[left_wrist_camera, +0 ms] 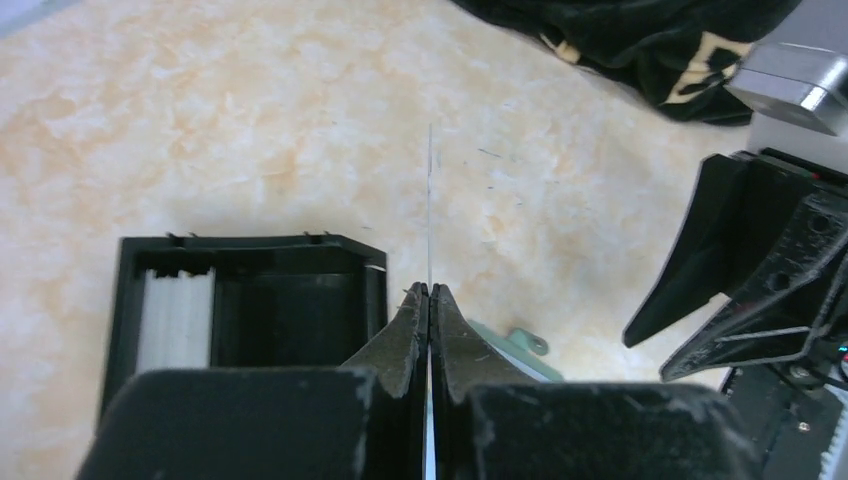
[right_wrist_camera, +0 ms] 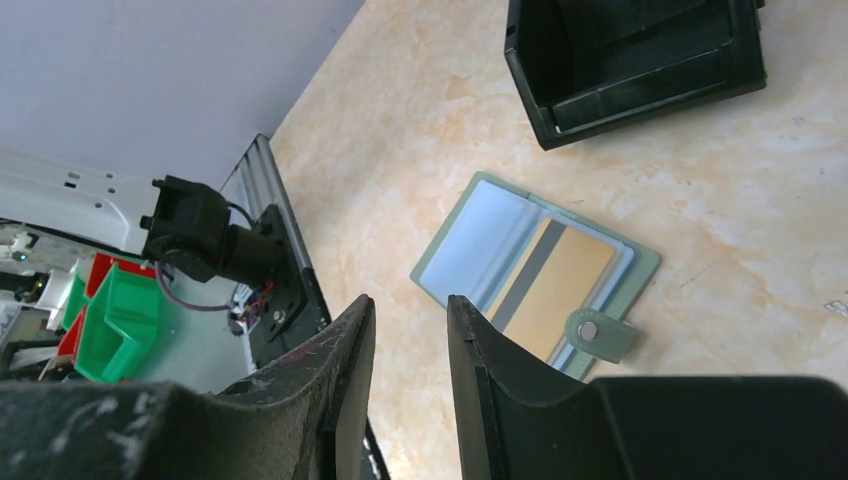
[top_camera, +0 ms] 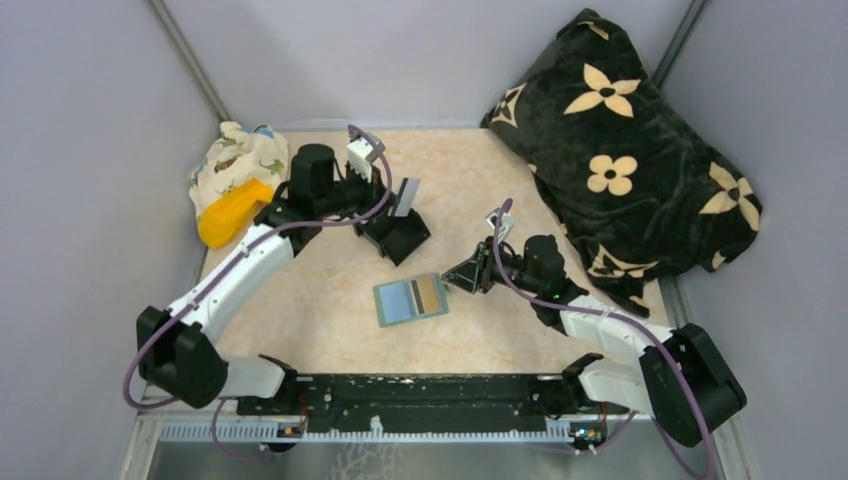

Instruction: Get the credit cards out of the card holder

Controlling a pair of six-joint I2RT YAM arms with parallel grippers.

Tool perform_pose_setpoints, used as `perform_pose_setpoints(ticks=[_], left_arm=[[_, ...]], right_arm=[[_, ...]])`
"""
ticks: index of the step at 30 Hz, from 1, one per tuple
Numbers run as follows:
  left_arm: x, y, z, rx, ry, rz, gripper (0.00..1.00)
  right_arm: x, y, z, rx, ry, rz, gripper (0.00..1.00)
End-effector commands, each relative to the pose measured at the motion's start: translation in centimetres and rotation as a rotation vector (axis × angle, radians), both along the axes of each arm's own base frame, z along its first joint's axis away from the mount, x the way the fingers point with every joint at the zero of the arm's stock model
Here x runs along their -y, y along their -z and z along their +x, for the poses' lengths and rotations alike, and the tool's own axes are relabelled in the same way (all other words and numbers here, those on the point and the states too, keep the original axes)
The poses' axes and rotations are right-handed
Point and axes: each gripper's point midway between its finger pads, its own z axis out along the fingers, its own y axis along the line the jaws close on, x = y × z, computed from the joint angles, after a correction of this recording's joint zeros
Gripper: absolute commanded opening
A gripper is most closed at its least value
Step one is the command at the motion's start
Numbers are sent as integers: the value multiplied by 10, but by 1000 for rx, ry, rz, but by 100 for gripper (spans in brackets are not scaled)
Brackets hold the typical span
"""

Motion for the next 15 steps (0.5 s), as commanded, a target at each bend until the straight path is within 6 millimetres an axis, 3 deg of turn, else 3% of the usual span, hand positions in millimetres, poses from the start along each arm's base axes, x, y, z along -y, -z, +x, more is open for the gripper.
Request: perform_pose_setpoints(ticks=[1,7,15], left_arm=[[-21,26,6,-42,101,210,0],[-43,53,28,-85,136,284,0],[-48,88,49,-153,180,362,0]], right_arm=[[2,-14,14,80,12,10,33],[5,-13,17,82,13,11,33],[4,-12,18,74,-3,21,32]])
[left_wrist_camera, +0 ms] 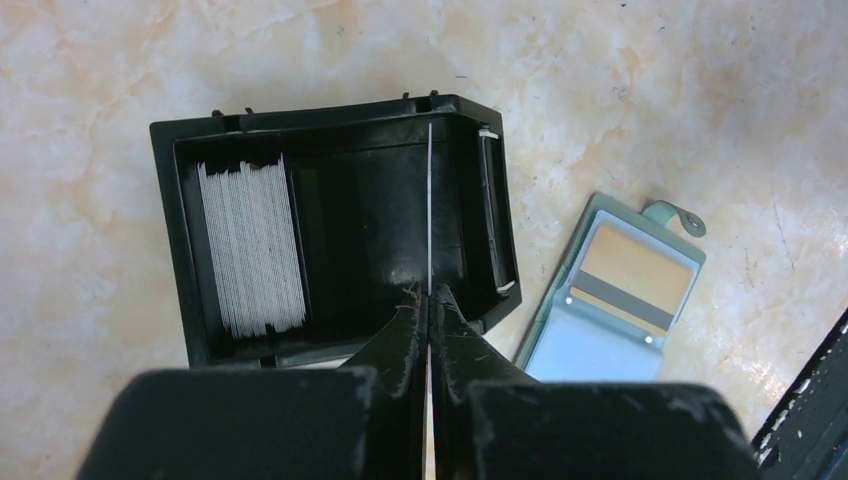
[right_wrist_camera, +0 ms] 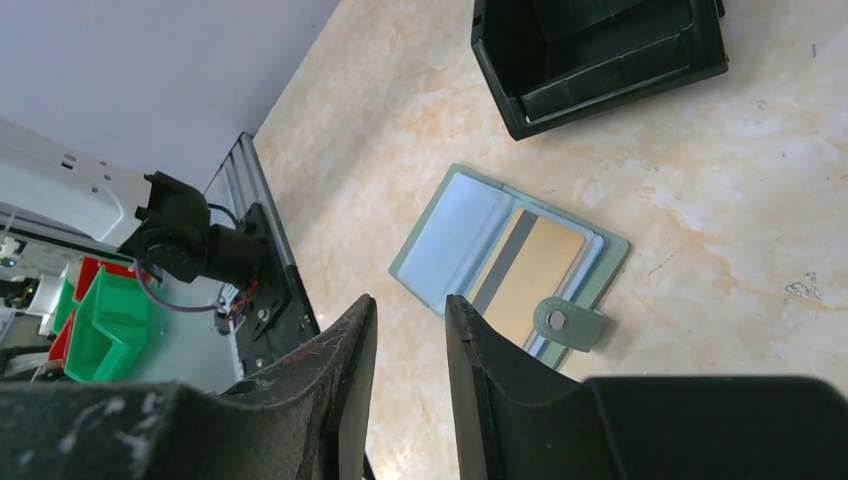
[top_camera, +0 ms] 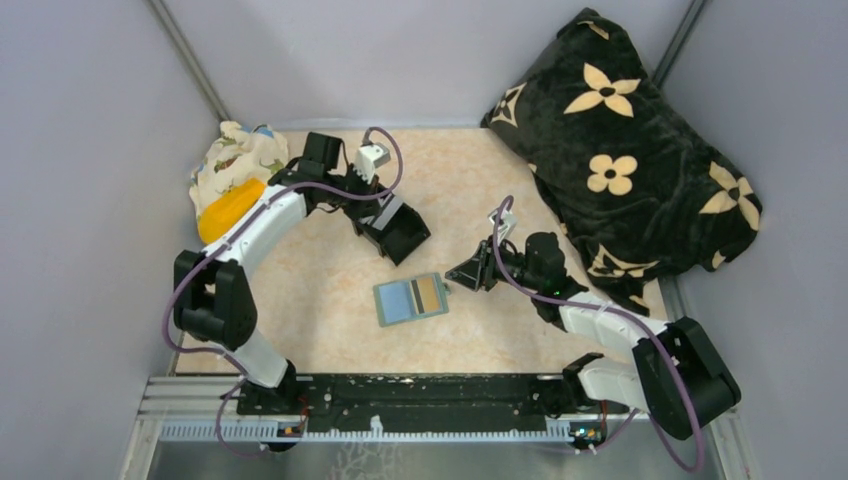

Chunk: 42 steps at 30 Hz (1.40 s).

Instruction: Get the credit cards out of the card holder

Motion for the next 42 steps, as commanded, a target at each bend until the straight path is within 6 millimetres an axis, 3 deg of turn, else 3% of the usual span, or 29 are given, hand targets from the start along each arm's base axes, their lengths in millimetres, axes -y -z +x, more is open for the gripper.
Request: perform_pose_setpoints(ticks=[1,22,36,42], left_arm=[[2,3,9,-9,68,24,0],[-10,59,28,-65,96,166,0],[-17,82,49,-96,63,240,0],[-15,83,51,-98,51,241,0]], right_arm=[[-4,-25,7,91,-26,49,32],[0,-21,2,100,-21,41,31],[2,-16,4,95,-9,35,31],[2,-13,6,88,-7,34,30]])
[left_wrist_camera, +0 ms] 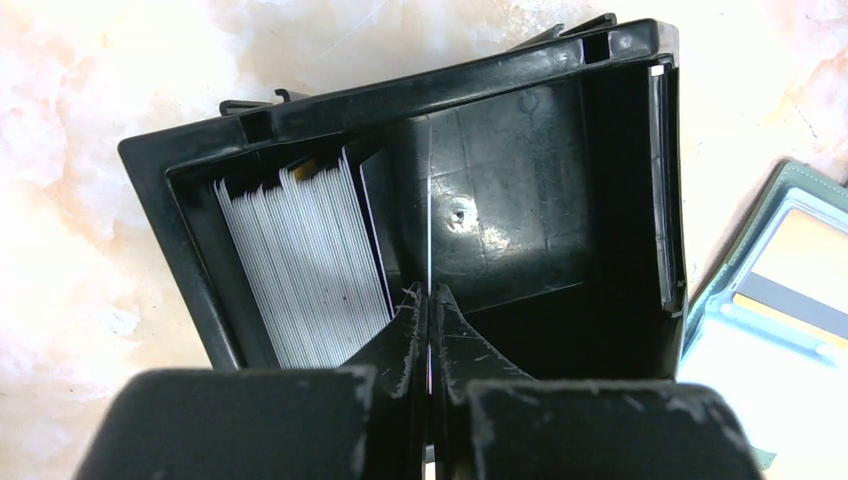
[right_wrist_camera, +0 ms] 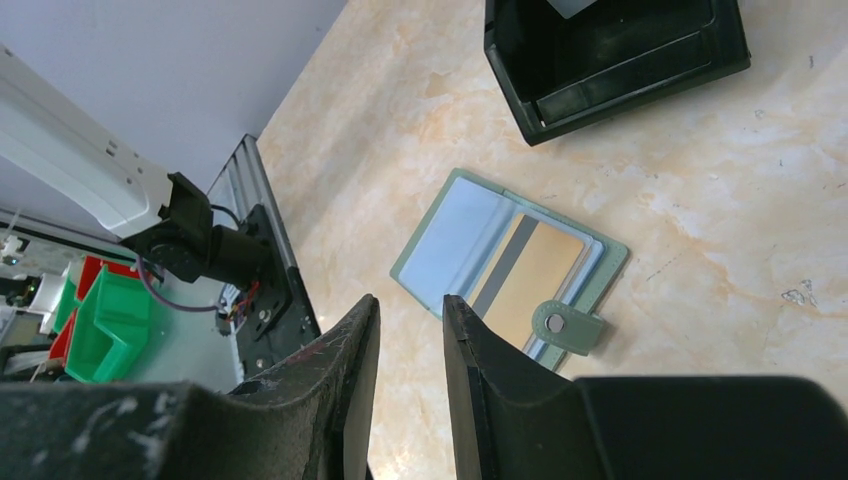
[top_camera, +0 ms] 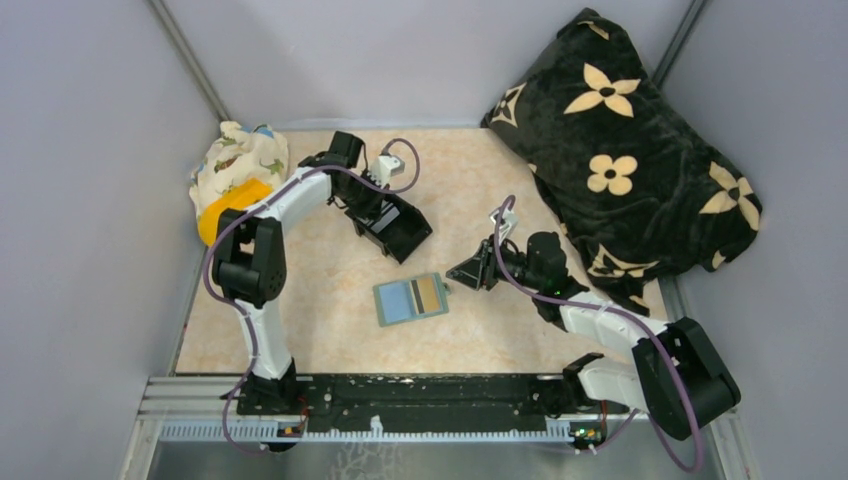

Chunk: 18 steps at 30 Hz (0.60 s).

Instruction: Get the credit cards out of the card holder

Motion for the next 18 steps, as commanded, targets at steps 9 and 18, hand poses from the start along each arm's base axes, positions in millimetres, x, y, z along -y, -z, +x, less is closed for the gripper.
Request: perform_pose_setpoints(ticks=[9,18], left_arm=[[1,-4,8,23,-34,27,1],[3,-14,10,50,-62,25,12]], right_arm=[[0,-10,6,78,-4,34,30],[1,-8,5,76,-1,33,30]])
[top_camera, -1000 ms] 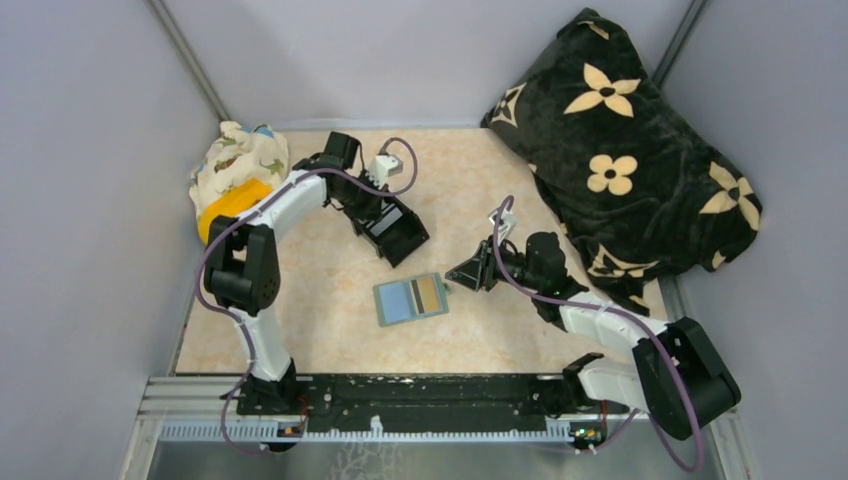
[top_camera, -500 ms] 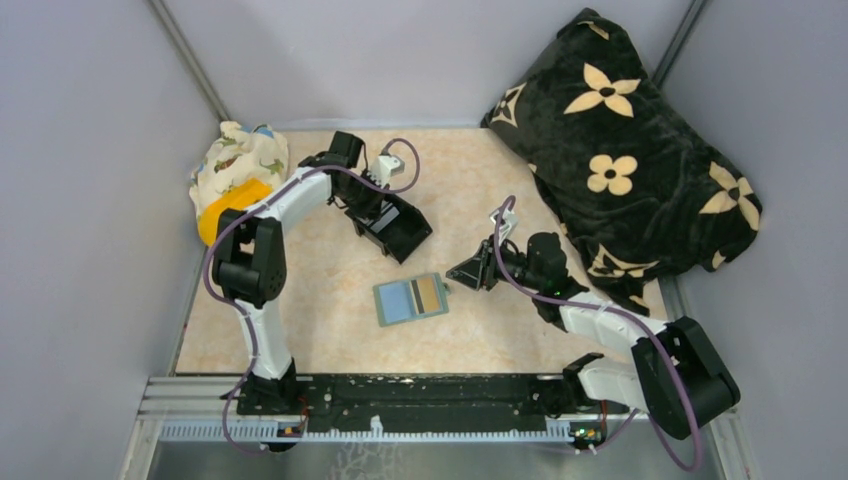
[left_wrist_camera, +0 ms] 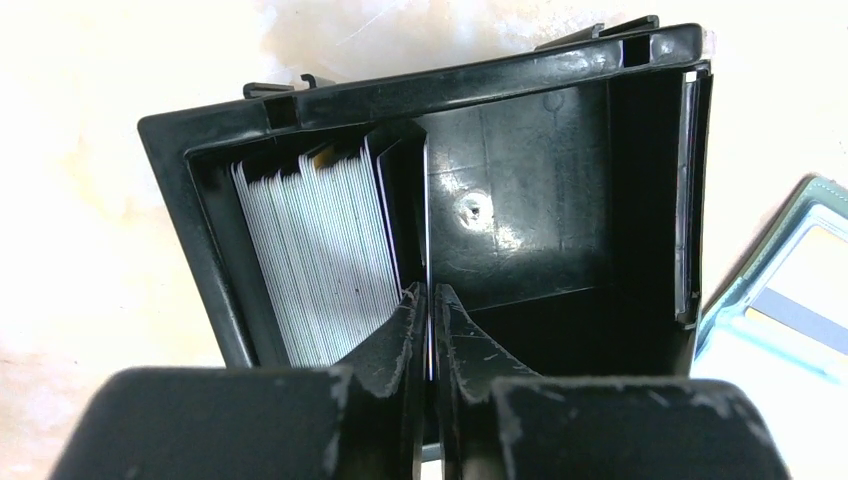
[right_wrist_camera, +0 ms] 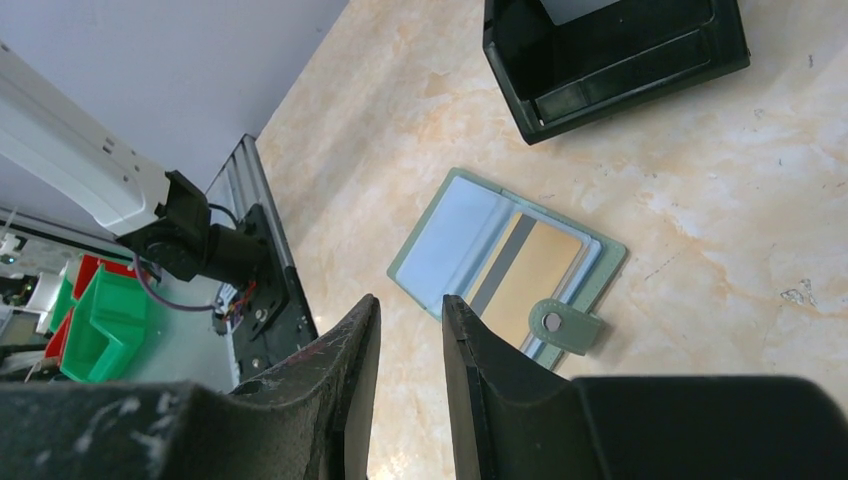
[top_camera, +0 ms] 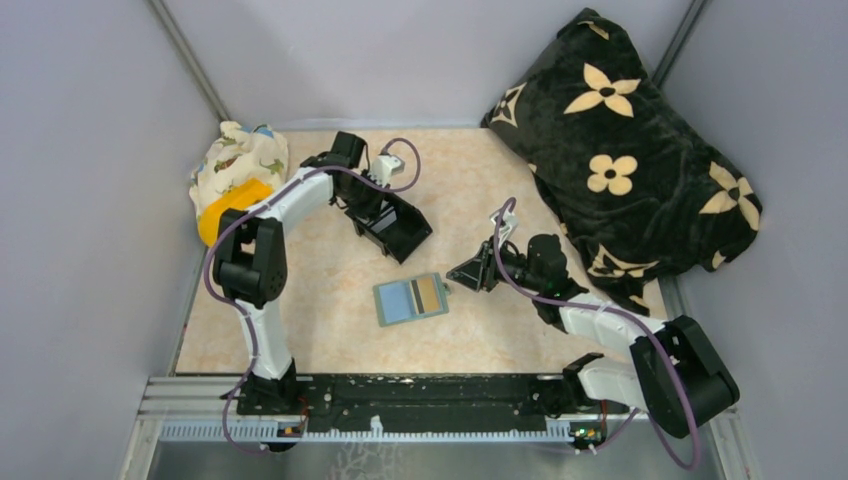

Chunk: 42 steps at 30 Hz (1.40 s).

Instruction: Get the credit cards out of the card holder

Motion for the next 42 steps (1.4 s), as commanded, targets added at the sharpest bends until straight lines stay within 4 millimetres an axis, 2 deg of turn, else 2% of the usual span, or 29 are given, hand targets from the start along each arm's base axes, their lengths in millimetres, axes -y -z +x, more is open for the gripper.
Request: perform_pose_setpoints(ticks=[1,9,14,16,17,18,22,25,26,28,31,34,37,39,40,41,42], left_arm=[[5,-17,9,52,-14,-16,13],[5,-30,12,95,-33,-33,16],[2,-49,19,160,-65,-34,17],[-1,-61,24,203,-81,-28,17],[-3,-69,26,230,-95,-26,26],[-6,-75,28,252,-108,-24,28],[-13,-109,32,363,-176,-54,29],[-17,-146,28,466,-283,-146,32],[-15,-157,22,486,-302,-203,36],[-2,-180,0,503,-307,-376,50],[26,-198,-44,438,-309,-644,51],[65,-183,-85,396,-366,-609,47],[111,-156,-138,461,-271,-476,44],[112,-139,-154,568,-282,-333,49],[103,-131,-156,597,-344,-291,51],[93,-122,-156,570,-490,-321,58],[82,-115,-153,558,-591,-350,81]], right_arm=[[0,-9,5,57,-3,23,30],[0,-9,5,56,-4,25,30],[0,-8,5,54,-4,24,30],[0,-7,5,54,-4,25,30],[0,-7,5,53,-4,25,30],[0,-7,5,52,-5,25,30],[0,-5,6,42,-1,21,30],[0,-4,9,35,11,9,30],[1,-3,10,29,17,2,31],[2,1,14,17,34,-24,33],[6,11,20,-6,56,-88,36],[8,17,23,-18,68,-127,39],[9,19,27,-18,83,-143,40],[10,24,29,-32,94,-170,40],[11,25,30,-35,101,-179,40],[11,25,31,-36,107,-184,40],[12,25,32,-37,116,-185,40]])
